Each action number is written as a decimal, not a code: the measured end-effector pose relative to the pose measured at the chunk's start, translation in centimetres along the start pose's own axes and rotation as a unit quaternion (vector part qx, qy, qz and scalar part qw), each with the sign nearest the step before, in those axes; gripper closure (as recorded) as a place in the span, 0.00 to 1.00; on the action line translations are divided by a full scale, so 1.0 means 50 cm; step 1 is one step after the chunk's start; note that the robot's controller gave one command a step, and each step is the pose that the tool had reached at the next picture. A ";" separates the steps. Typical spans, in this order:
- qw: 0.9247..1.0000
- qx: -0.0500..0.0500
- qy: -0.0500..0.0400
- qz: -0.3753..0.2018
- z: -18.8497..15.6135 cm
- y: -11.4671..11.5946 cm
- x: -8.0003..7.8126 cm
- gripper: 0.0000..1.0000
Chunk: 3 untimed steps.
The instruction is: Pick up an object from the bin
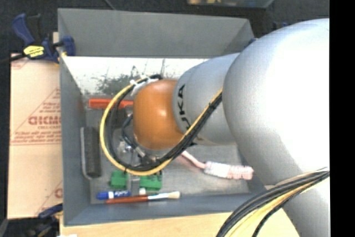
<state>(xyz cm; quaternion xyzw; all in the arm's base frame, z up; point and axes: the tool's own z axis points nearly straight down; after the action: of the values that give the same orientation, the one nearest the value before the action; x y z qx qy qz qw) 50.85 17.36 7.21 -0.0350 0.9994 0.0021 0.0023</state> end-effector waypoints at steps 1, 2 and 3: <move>1.000 0.002 -0.007 -0.030 -0.140 0.017 -0.002 0.00; 1.000 0.000 0.000 -0.004 -0.017 -0.001 -0.001 0.00; 1.000 0.000 -0.009 0.026 0.001 0.013 0.043 0.00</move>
Offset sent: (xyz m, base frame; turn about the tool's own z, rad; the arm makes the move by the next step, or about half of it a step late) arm -0.0007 -0.0005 0.0075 -0.0062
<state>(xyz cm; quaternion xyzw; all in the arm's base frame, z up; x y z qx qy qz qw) 48.65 17.86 7.17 -0.0086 0.9999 0.0028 0.0117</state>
